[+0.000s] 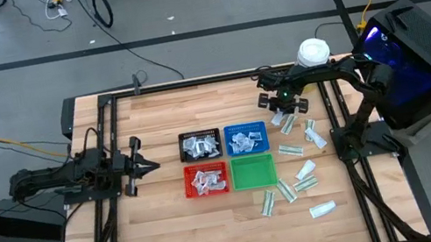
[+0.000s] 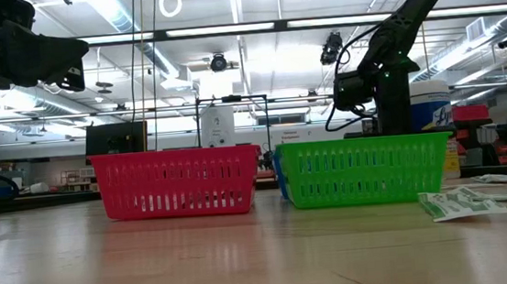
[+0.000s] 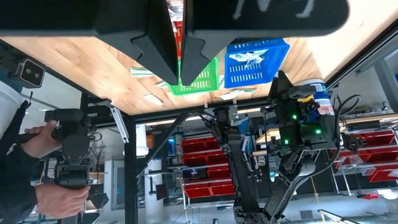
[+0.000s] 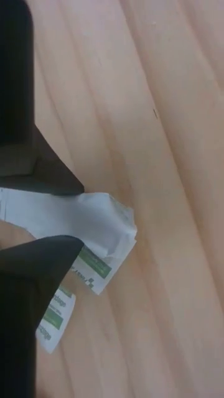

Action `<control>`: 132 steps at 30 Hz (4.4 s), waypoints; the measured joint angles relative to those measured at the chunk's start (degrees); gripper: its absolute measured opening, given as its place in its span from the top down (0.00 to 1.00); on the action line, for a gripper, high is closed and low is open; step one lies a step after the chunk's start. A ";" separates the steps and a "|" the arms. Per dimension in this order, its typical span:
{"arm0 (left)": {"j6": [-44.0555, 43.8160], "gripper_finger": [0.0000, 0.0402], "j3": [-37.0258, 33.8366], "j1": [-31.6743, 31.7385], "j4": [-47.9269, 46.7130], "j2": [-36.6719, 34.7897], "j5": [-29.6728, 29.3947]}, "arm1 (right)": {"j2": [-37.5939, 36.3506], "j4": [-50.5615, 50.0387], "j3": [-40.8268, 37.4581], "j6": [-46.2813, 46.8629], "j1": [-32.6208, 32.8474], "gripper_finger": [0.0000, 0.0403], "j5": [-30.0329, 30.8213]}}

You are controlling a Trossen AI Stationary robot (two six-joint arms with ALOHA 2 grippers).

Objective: Pick & Place First Aid Supplies
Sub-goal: Put the green bandage pack into the green bin

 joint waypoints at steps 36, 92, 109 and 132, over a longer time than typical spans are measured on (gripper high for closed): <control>0.00 0.94 -0.01 0.00 0.00 0.00 0.00 | -11.55 3.22 -0.09 -3.92 5.14 0.75 -1.02; 0.00 0.94 -0.01 0.01 0.00 0.00 0.00 | -19.30 24.70 -0.04 -61.45 45.93 0.75 2.99; 0.00 0.94 -0.02 0.00 0.00 -0.02 0.00 | -13.56 26.65 -0.02 -64.54 46.00 0.75 6.73; 0.00 0.94 -0.01 0.00 0.00 0.00 0.00 | -11.89 25.70 0.00 -62.19 49.06 0.53 3.21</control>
